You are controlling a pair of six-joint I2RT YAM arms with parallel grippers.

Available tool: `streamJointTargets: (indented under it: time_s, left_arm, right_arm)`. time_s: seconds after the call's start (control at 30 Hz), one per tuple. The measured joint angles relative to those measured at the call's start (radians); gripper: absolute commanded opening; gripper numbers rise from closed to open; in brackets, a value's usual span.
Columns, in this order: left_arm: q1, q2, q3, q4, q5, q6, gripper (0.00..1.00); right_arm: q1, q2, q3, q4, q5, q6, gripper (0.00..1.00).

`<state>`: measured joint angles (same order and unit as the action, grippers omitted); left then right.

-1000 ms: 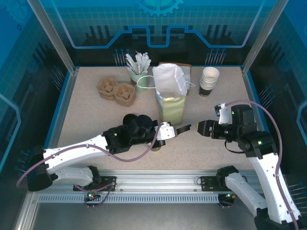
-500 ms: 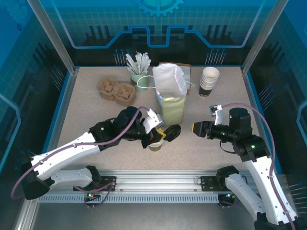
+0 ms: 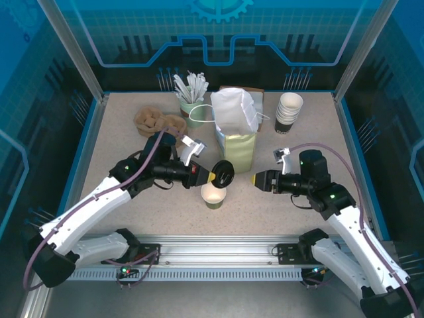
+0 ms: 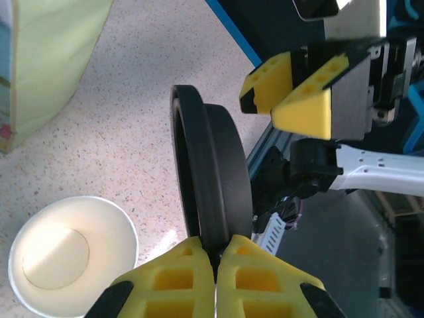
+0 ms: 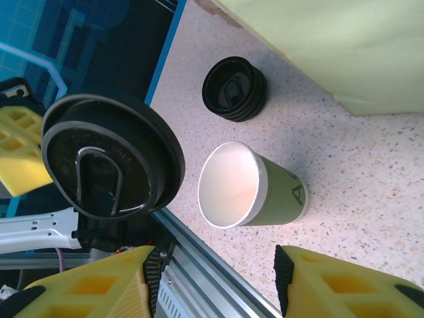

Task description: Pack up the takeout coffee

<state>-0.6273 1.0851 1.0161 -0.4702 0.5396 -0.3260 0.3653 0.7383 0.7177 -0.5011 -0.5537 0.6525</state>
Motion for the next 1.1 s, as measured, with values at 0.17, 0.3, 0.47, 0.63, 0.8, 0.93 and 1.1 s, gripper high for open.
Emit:
streamJointTargets:
  time_s: [0.17, 0.3, 0.47, 0.63, 0.8, 0.93, 1.1]
  left_arm:
    - [0.066, 0.000, -0.038, 0.004, 0.071, -0.086, 0.05]
    - [0.109, 0.000, -0.090, 0.011, 0.121, -0.139, 0.03]
    - [0.140, 0.000, -0.142, 0.035, 0.169, -0.178, 0.02]
    - [0.161, 0.001, -0.186, 0.064, 0.203, -0.207, 0.02]
    - [0.182, 0.002, -0.229, 0.099, 0.226, -0.227, 0.02]
    - [0.199, 0.013, -0.251, 0.126, 0.246, -0.244, 0.02]
    - [0.209, 0.029, -0.278, 0.168, 0.266, -0.257, 0.02]
  right_arm:
    - [0.058, 0.034, -0.036, 0.071, 0.022, 0.032, 0.50]
    - [0.110, 0.074, -0.052, 0.113, 0.045, 0.056, 0.49]
    - [0.157, 0.118, -0.069, 0.173, 0.061, 0.082, 0.49]
    - [0.193, 0.162, -0.096, 0.232, 0.077, 0.106, 0.49]
    - [0.209, 0.196, -0.113, 0.274, 0.082, 0.128, 0.49]
    - [0.220, 0.216, -0.114, 0.306, 0.084, 0.145, 0.48]
    - [0.225, 0.257, -0.114, 0.327, 0.100, 0.164, 0.48]
